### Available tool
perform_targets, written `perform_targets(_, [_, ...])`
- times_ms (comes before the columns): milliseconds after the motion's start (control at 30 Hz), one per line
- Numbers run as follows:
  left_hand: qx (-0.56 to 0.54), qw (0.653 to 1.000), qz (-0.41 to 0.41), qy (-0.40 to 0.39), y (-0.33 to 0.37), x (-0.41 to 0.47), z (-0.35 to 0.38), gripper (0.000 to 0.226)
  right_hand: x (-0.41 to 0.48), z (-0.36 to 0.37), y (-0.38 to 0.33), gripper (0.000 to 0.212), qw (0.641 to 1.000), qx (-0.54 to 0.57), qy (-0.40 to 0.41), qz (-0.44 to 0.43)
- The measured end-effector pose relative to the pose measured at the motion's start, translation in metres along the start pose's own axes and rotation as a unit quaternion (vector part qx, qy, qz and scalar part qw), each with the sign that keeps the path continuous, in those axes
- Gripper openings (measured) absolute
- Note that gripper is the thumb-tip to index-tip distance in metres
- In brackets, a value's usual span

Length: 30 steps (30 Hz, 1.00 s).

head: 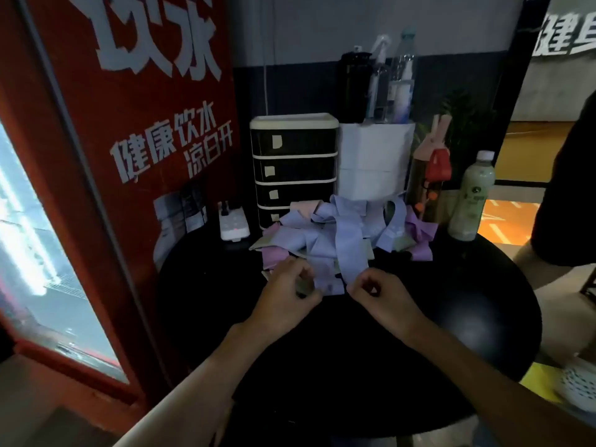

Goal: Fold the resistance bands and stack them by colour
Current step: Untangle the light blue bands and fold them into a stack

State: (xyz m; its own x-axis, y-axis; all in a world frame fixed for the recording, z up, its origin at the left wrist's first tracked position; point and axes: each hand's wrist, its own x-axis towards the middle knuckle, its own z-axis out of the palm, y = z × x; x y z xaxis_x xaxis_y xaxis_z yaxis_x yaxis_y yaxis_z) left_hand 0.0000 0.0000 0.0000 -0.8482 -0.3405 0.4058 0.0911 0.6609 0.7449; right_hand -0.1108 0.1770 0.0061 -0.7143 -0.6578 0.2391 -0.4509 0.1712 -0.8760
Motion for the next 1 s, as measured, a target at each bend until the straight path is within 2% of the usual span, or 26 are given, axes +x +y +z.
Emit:
perform_targets(33, [0.058,0.998,0.033,0.011,-0.001,0.000,0.003,0.018,0.003,0.002,0.005,0.015,0.998,-0.051,0.009,-0.023])
perform_targets(100, [0.136,0.989,0.059,0.030,-0.008,0.002,0.008,0.032,0.008,0.005,0.010,0.018,0.991,-0.121,0.021,-0.046])
perform_targets(167, [0.150,0.987,0.051,0.026,-0.008,0.002,0.011,0.041,0.011,0.013,0.010,0.023,0.983,-0.167,0.017,-0.069])
perform_targets(267, [0.160,0.984,0.072,0.030,-0.013,0.003,0.012,0.040,0.018,0.020,0.013,0.036,0.964,-0.252,-0.001,-0.090])
perform_targets(333, [0.164,0.983,0.075,0.028,-0.014,0.005,0.012,0.036,0.022,0.024,0.017,0.033,0.955,-0.275,0.010,-0.112])
perform_targets(433, [0.159,0.985,0.060,-0.007,-0.013,0.005,0.013,0.033,0.022,0.023,0.018,0.017,0.949,-0.289,0.039,-0.120])
perform_targets(533, [0.116,0.992,0.052,0.006,-0.010,0.006,0.011,0.035,0.024,0.023,0.017,0.011,0.952,-0.278,0.048,-0.114])
perform_targets(633, [0.068,0.995,0.052,0.043,0.000,0.004,0.008,0.036,0.024,0.024,0.011,0.016,0.958,-0.247,0.056,-0.135])
perform_targets(700, [0.050,0.995,0.062,0.065,0.006,0.005,0.004,0.030,0.028,0.019,0.002,0.020,0.964,-0.212,0.057,-0.153])
perform_targets(867, [0.019,0.988,0.093,0.121,0.035,0.029,-0.014,0.006,0.041,0.000,-0.043,0.017,0.967,-0.149,0.066,-0.197])
perform_targets(1000, [-0.002,0.987,0.096,0.132,0.062,0.045,-0.031,0.009,0.049,-0.013,-0.067,0.010,0.976,-0.074,0.070,-0.191])
